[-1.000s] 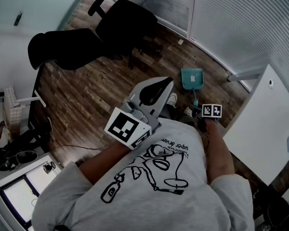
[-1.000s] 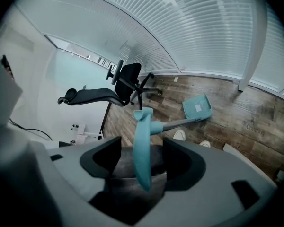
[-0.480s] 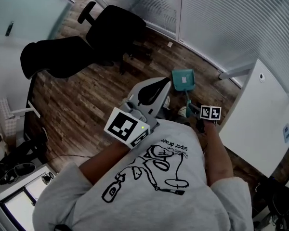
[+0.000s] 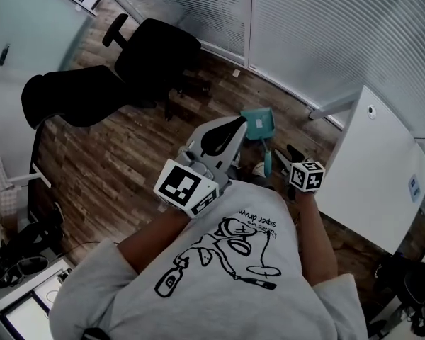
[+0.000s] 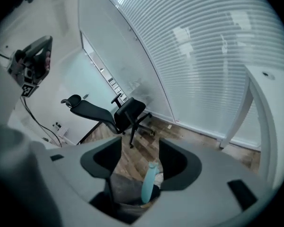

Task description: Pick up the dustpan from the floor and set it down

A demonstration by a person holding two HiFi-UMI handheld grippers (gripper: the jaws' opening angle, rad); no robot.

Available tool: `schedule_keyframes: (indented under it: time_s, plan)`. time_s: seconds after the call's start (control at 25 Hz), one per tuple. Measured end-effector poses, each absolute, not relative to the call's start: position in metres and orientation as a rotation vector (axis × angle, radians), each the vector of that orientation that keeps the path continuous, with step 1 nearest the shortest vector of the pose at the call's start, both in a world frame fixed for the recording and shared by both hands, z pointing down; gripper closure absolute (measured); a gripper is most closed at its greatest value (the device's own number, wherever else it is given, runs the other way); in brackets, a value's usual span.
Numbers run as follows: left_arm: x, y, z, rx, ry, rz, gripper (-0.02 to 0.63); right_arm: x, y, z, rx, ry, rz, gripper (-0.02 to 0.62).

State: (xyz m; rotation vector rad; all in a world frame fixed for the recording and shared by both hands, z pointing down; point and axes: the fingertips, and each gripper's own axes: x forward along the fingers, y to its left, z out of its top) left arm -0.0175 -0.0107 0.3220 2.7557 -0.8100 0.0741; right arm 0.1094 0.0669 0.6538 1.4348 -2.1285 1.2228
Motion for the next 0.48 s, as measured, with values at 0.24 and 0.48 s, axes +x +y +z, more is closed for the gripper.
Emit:
schedule_keyframes:
  time_s: [0.24,0.48]
  plan:
    - [-0.013,-0.012,0.323,2.765,-0.805,0.06,0.604,0.108,0.047,0.569,1.541,-2.245,0.927,0.362]
    - [-0.007,-0.011,0.319,2.775,-0.805,0.035,0.604,0.107,0.031,0.48,1.64,-2.324,0.645,0.389]
